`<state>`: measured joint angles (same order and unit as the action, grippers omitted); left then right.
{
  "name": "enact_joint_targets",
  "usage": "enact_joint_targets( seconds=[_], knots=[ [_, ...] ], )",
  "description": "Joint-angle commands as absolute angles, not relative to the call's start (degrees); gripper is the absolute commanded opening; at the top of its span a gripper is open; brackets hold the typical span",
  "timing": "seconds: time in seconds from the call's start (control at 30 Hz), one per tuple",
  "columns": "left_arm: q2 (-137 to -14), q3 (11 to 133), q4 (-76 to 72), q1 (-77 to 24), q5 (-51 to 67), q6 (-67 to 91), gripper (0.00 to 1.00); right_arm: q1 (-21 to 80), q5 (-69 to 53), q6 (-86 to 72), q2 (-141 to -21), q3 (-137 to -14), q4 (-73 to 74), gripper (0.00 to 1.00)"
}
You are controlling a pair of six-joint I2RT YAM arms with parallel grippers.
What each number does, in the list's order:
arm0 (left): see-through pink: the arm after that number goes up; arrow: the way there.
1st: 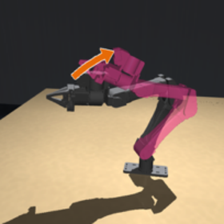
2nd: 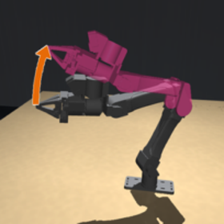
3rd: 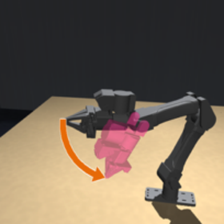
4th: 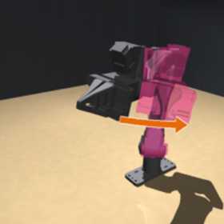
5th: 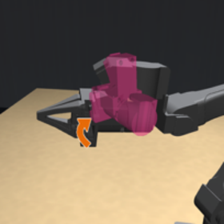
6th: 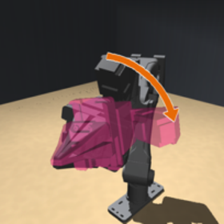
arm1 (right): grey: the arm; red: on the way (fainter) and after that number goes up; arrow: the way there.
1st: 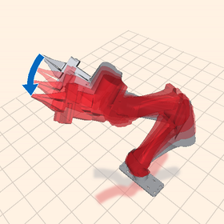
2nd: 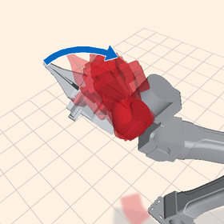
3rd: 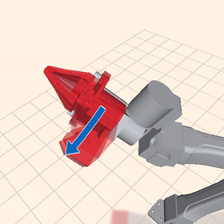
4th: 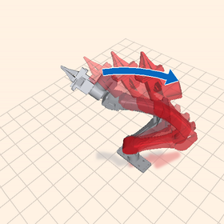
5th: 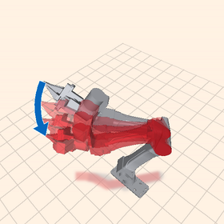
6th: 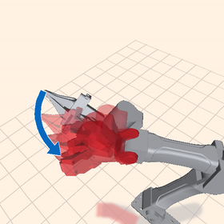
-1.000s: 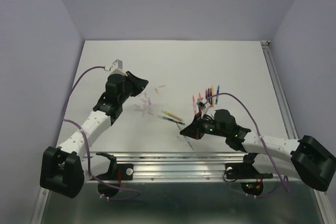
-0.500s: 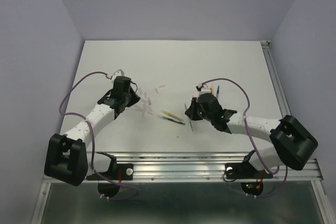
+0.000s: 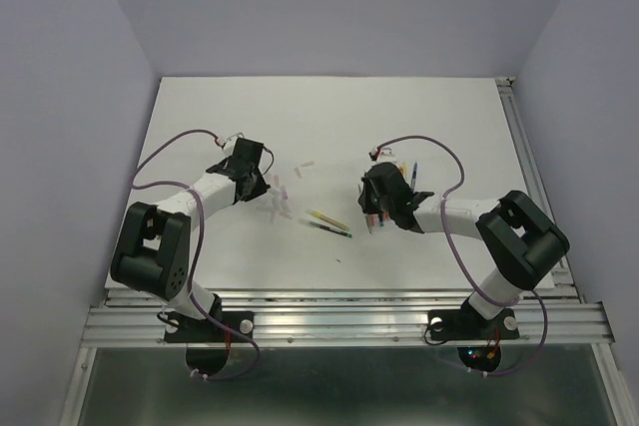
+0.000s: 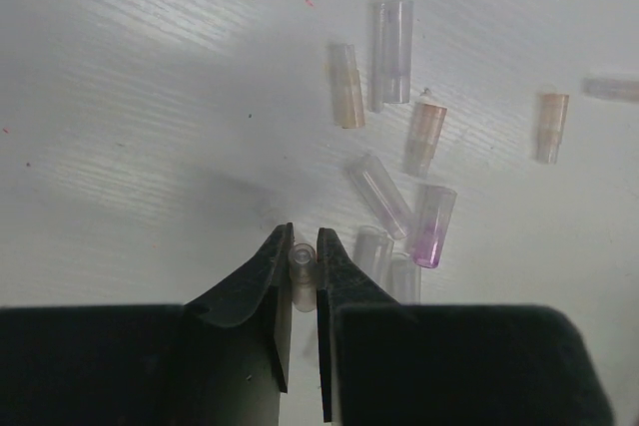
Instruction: Open the pen caps
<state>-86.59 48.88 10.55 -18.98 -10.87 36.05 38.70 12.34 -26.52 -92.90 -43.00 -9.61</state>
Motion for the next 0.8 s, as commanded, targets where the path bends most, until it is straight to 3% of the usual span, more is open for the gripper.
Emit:
enact_joint_targets(
  seconds=[0.0,0.43,0.77],
  knots=[
    [-88.06,52.12,10.55,-18.81,-13.27,33.84,0.03,38.41,14.41,-24.96,-92.99,-46.32,-12.13,0.03],
    [-92.90,54.32,10.46,-18.81,-12.92,32.52,0.11,38.41,15.38,-25.14,-95.19,-47.99,-10.63,0.16],
    [-93.69,54.67,10.28,-18.81,-11.78,31.90,0.29,38.41,13.54,-25.23,-91.76,-48.43,-9.14,0.32]
  ],
)
